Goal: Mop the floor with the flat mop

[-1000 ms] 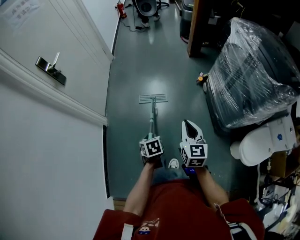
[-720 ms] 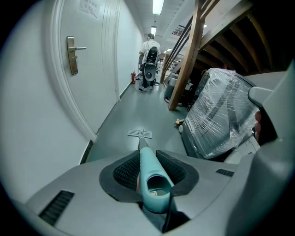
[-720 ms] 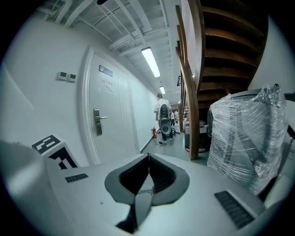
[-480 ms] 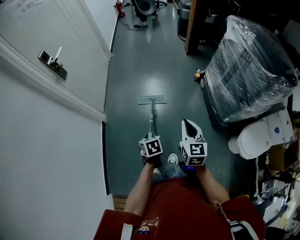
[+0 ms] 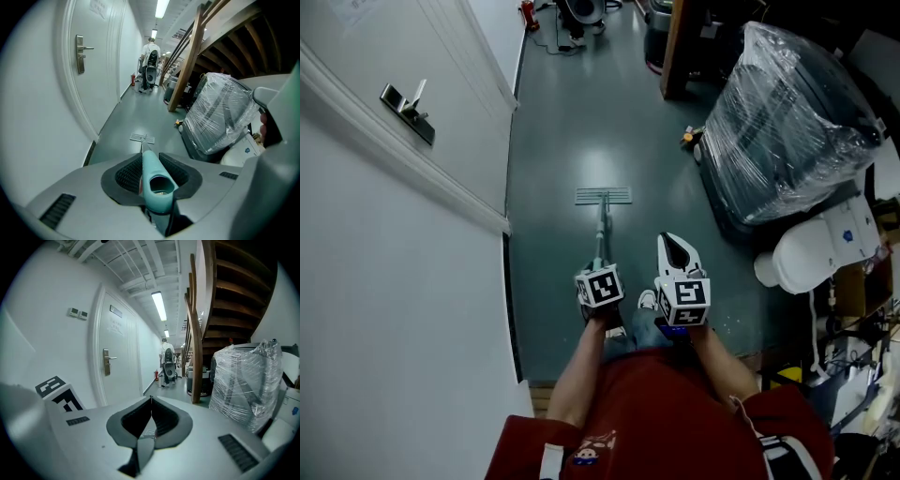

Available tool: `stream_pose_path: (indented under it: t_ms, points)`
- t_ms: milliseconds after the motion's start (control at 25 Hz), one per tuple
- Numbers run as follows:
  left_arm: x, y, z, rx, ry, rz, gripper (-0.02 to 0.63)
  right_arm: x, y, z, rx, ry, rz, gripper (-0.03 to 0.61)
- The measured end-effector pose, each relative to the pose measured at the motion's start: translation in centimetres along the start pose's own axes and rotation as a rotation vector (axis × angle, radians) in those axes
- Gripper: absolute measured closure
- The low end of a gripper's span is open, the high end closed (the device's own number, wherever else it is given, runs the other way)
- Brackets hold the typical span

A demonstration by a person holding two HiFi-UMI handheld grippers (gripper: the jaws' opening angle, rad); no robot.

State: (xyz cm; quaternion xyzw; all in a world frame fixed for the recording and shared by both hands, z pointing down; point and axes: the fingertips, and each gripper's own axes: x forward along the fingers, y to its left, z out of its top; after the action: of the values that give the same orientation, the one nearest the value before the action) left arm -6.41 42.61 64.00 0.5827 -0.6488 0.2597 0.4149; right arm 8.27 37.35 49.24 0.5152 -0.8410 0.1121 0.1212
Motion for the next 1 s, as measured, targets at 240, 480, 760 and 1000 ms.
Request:
stream_pose_path:
  t_ms: [240, 480, 760, 1000]
  points:
    - [-1.1, 1.2, -2.6, 0.016, 0.007, -0.016, 0.489, -2.5, 1.6, -0.8, 0.012, 0.002, -0.031, 0.560]
    - [-1.7, 1.9, -4.3, 0.019, 0.021, -0.025, 0.489, -4.4, 2.2, -2.3, 0.014, 0.017, -0.068, 0.560]
    - [-2.4, 1.3, -5.4, 0.010, 0.011, -0.020, 0.489, -4.7, 1.8, -3.7, 0.024, 0.026, -0.045, 0.560]
    - [-3.2, 0.2, -7.3, 0.012, 0.023, 0.009, 0.489, -5.7, 1.0, -4.3, 0.029, 0.027, -0.023, 0.560]
